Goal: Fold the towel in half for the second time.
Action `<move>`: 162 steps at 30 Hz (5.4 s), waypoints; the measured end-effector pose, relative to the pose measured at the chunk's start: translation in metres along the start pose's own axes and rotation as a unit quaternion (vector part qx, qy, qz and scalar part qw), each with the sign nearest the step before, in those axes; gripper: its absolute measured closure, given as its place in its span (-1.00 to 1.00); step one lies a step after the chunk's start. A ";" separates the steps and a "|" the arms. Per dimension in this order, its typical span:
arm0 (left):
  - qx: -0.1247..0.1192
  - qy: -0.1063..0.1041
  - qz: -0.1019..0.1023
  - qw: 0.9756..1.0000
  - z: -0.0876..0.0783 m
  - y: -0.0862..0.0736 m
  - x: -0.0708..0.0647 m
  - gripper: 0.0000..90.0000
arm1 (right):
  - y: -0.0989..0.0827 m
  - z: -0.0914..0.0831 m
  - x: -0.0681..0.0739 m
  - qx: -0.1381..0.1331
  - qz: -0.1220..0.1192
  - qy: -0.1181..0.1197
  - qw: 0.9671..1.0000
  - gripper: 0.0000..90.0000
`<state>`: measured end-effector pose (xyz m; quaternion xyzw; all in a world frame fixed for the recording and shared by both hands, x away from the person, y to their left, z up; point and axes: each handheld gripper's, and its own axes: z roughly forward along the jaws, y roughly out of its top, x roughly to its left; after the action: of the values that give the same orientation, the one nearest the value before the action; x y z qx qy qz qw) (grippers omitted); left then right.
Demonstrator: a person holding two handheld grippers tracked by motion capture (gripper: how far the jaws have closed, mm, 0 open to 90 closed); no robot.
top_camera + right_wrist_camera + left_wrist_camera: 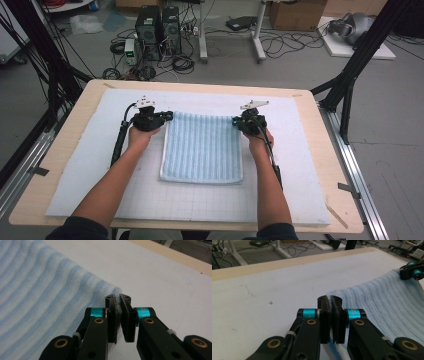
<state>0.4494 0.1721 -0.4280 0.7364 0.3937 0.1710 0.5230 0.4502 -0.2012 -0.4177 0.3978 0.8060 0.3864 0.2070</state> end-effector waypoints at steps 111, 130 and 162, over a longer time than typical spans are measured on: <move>0.096 -0.052 0.045 0.993 -0.094 -0.078 -0.100 0.14 | -0.097 -0.098 0.117 0.002 -0.041 0.077 0.996 0.13; 0.109 -0.025 0.009 0.994 -0.061 -0.062 -0.060 0.36 | -0.079 -0.067 0.074 0.022 -0.021 0.049 0.998 0.43; -0.081 -0.025 -0.010 0.996 -0.130 -0.056 -0.032 -0.61 | -0.106 -0.139 0.044 -0.092 0.012 -0.040 0.995 -0.74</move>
<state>0.3205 0.2382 -0.4222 0.6916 0.3725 0.1784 0.5926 0.2831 -0.2704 -0.4169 0.4024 0.7532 0.4448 0.2701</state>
